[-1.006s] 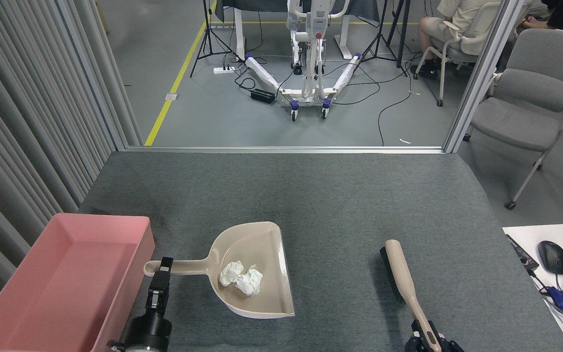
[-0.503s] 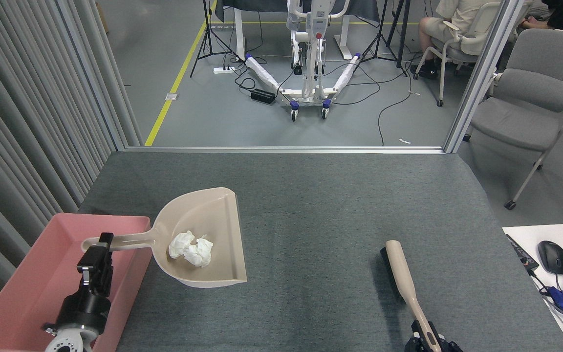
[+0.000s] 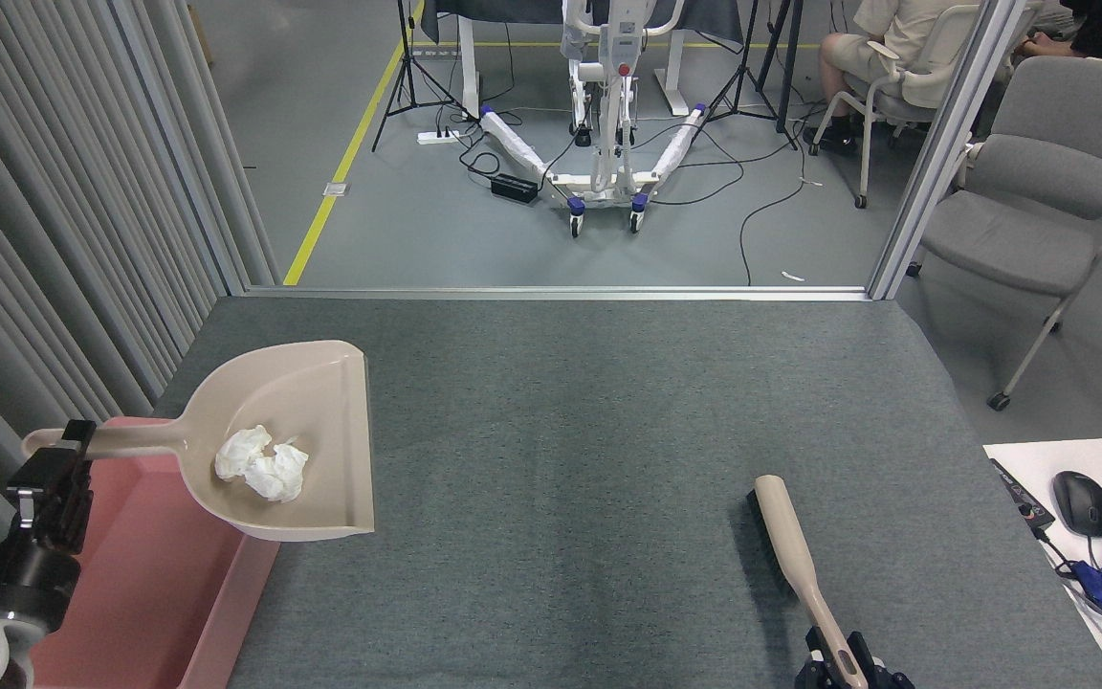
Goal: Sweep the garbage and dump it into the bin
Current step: 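Tilt the dustpan with the left gripper to dump tissue into bin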
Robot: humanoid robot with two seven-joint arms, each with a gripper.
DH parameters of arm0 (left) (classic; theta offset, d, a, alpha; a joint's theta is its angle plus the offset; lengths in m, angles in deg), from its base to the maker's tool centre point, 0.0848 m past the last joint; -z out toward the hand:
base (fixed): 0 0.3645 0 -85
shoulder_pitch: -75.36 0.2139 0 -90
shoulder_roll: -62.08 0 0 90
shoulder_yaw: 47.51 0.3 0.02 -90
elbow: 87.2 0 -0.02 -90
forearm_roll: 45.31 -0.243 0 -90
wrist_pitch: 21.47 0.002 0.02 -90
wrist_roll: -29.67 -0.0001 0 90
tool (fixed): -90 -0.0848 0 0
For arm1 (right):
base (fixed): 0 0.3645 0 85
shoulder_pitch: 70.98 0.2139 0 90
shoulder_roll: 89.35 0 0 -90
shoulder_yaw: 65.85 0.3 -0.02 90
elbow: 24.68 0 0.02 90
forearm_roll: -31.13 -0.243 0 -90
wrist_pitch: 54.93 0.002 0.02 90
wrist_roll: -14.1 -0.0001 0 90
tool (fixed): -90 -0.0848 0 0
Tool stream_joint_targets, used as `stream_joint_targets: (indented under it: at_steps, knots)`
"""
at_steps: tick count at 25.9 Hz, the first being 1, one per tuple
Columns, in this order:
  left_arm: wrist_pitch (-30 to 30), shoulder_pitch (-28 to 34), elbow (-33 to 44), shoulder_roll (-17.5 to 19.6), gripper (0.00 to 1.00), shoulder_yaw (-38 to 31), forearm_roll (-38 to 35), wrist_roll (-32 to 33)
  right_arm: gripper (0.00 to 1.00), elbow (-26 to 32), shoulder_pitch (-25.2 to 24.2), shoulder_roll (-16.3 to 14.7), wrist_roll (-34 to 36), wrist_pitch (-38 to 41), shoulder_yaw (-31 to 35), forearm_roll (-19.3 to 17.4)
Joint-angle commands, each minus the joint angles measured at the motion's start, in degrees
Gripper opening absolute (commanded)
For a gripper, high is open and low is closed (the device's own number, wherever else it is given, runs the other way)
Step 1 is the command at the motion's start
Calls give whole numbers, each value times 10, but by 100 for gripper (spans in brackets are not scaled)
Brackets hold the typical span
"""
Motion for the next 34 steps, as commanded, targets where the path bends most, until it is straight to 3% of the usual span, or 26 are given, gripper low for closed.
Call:
stream_joint_targets:
  at_steps: [1,4,8,17,26,30,34]
  knots:
    - [-7,6,-12,33,0,1,21,15,73,1,0,1,4,1,0,-1]
    - [-7,27,-23,56,0,0,24,21,84,4,0,2,24,1,0,-1]
    - [-38,34,-61,82,0,-10,50,22,85,10,-1,2,37,1,0,0]
    - [-62,75,-127,87,0,-71,58,43,85,46,-22,2,48,0,2,0]
    - [-161,92,-235,92,0,-94,34,54,85,91,-37,-1,68,-1,16,1]
    - [-170,92,-237,97,0,-131,-24,76,85,109,-36,-3,67,-17,27,1]
    - [-178,93,-217,98,0,-136,-30,78,85,123,-35,-9,62,-22,29,1]
